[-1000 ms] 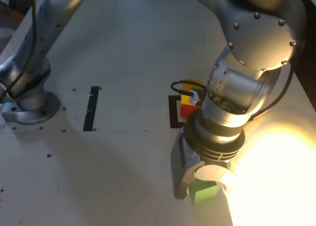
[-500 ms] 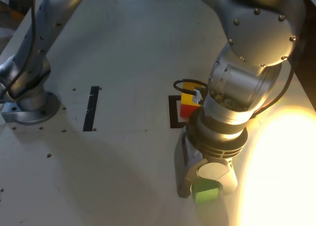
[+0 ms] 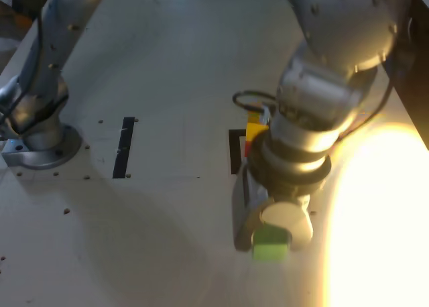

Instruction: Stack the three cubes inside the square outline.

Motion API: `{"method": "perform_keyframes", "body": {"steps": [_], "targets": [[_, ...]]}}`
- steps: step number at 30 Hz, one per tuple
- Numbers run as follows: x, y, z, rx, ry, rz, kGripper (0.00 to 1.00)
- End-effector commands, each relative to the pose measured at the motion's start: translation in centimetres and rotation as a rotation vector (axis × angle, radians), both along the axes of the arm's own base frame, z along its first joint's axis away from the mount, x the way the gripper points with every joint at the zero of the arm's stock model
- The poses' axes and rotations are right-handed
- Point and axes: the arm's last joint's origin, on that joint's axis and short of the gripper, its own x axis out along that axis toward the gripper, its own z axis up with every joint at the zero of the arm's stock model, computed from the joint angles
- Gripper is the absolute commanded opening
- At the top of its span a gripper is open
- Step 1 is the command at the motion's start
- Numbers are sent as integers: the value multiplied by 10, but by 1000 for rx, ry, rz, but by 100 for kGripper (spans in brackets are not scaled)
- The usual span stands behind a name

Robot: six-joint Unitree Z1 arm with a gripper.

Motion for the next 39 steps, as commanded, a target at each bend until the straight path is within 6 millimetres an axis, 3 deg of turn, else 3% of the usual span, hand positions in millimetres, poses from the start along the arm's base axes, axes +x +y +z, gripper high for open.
{"method": "perform_keyframes", "body": {"steps": [1, 6, 12, 17, 20, 30, 39], "targets": [[0, 7, 15, -6, -16, -26, 7], [-5, 35, 55, -6, -46, -149, 7], [-23, 95, 99, 24, -85, -214, 7], [-26, 143, 101, 40, -54, -183, 7], [-21, 161, 97, 62, -43, -168, 7], [0, 167, 75, 64, -11, -156, 7], [9, 170, 70, 68, -11, -147, 7]]}}
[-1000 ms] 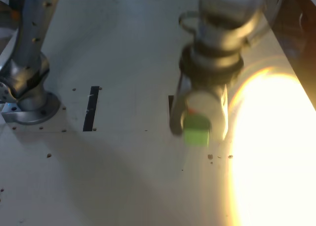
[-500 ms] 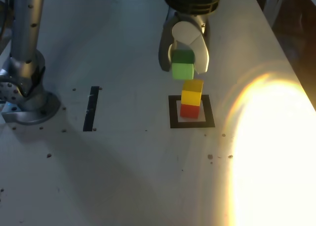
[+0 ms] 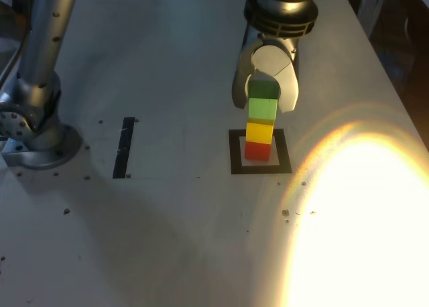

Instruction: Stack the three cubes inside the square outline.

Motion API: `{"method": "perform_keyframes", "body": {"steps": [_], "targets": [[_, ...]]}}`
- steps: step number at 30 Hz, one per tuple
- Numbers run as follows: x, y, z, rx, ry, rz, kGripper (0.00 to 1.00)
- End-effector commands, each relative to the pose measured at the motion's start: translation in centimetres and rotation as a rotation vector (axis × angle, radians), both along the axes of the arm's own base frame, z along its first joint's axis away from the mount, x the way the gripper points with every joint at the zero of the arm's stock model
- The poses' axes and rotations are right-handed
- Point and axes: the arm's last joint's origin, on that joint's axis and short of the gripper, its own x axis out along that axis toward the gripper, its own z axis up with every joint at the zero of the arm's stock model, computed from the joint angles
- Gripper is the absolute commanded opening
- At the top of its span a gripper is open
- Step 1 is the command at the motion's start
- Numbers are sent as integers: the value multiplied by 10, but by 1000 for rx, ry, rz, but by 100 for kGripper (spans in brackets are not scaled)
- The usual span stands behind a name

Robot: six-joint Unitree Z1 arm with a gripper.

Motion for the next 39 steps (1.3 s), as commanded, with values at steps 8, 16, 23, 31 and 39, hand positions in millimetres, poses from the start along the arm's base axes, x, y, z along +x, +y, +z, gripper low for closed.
{"method": "perform_keyframes", "body": {"steps": [8, 16, 23, 31, 39], "targets": [[4, 4, -8, 13, 20, 6, 10], [5, 8, -16, 6, 50, 6, 27], [6, 11, -18, 6, 56, 4, 28], [6, 10, -17, -5, 57, -8, 61], [6, 10, -17, -19, 55, -5, 88]]}}
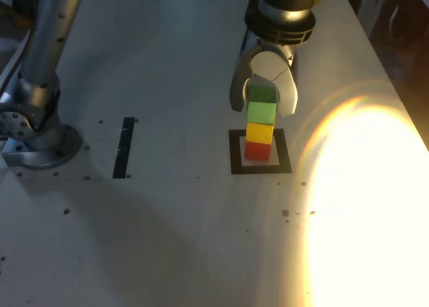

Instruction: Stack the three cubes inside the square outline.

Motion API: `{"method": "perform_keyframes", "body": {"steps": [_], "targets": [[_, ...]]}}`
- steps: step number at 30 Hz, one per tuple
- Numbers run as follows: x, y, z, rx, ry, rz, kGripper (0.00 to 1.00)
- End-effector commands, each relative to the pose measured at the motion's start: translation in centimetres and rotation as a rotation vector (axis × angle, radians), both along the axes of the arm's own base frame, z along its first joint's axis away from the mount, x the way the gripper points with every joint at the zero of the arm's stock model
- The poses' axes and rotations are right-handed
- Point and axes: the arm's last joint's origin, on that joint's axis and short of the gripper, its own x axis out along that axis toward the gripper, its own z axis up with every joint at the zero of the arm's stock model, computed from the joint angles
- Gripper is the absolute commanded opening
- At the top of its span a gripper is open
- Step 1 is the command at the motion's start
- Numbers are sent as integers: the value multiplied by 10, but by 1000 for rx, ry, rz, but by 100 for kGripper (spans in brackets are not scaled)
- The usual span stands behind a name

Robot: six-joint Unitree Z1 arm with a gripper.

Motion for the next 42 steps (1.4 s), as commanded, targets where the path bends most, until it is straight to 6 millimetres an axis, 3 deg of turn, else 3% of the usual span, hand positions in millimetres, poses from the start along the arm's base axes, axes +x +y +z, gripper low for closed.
{"method": "perform_keyframes", "body": {"steps": [1, 6, 10, 17, 21, 27, 42], "targets": [[0, 0, -1, -2, 5, 5, 90], [-2, 0, 3, -5, -2, 16, 97], [-13, -3, 21, -4, -44, 17, 99], [-70, 0, 73, 4, -137, 18, 99], [-97, 5, 82, 21, -145, 15, 99], [-115, 6, 64, 29, -64, 3, 99], [-198, 9, -12, -22, 33, 15, 99]]}}
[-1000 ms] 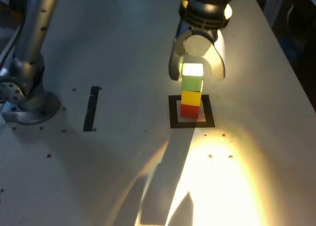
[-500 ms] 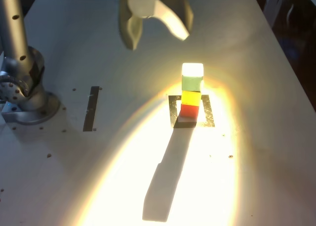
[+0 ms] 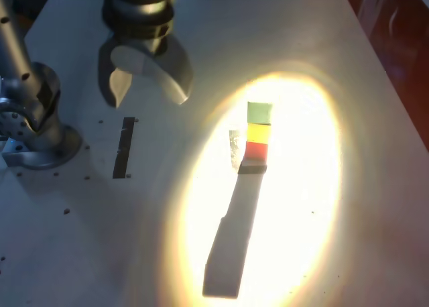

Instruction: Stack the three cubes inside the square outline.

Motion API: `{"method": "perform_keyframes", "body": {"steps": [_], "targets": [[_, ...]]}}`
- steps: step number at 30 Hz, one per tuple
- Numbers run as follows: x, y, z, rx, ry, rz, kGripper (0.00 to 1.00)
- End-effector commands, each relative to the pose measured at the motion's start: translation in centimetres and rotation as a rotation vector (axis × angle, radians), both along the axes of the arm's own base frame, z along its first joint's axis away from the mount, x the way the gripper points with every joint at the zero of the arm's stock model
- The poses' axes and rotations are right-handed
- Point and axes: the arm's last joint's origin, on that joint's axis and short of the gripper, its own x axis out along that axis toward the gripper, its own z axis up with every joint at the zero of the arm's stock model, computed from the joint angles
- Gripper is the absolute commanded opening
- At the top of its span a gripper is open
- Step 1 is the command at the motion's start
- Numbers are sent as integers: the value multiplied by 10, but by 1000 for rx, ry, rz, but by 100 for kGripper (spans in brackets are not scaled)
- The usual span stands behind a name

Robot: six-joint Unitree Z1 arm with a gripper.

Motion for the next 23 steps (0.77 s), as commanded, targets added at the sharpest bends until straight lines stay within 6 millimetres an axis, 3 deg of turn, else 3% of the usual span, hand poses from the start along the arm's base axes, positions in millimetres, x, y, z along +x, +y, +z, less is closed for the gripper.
{"method": "perform_keyframes", "body": {"steps": [1, 7, 23], "targets": [[-11, 0, -14, -16, 6, 6, 99], [-19, -1, -39, -35, 17, 15, 99], [-30, 8, -55, -49, 28, 55, 99]]}}
